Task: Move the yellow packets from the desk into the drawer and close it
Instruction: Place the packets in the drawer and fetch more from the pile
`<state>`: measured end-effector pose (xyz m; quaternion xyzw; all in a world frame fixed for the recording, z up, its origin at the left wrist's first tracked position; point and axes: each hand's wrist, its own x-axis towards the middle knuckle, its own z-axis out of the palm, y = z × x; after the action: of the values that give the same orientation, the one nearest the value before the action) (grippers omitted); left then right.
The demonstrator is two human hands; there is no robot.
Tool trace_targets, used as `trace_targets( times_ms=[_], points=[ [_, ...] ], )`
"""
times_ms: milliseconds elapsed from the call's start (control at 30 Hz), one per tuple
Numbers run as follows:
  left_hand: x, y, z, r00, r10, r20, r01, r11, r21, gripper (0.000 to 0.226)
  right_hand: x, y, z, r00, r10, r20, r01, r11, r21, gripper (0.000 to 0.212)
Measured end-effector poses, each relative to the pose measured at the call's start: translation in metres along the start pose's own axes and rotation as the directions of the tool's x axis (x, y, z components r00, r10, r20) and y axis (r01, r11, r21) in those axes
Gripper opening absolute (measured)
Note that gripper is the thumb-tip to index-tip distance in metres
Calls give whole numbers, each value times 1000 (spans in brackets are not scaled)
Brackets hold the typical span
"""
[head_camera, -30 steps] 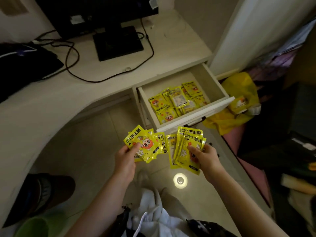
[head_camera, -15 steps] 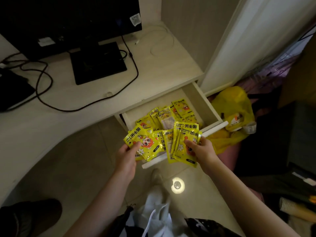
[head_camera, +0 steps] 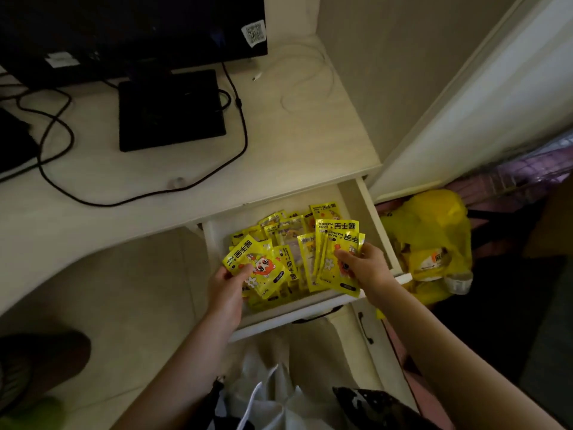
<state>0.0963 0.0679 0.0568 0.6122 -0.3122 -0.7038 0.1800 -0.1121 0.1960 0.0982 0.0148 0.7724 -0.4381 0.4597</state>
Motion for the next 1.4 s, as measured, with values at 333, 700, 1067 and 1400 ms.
trace_targets(
  times_ms=[333,700,1067,1400],
  points=[
    [21,-44,29,968,-121,-218,116,993,-34,16,76,3,-22,983,76,168,-27,961,-275,8],
    [54,-69,30,958,-204,-204,213,977,25,18,125,24,-7,953,218,212,-132,925,-355,27],
    [75,-69,24,963,-145,-227,234,871,432,23,142,33,-19,944,267,193,-145,862,-486,26],
    [58,-57,17,980,-86,-179,184,734,654,21,133,17,-29,977,181,110,-43,679,-733,24]
  ],
)
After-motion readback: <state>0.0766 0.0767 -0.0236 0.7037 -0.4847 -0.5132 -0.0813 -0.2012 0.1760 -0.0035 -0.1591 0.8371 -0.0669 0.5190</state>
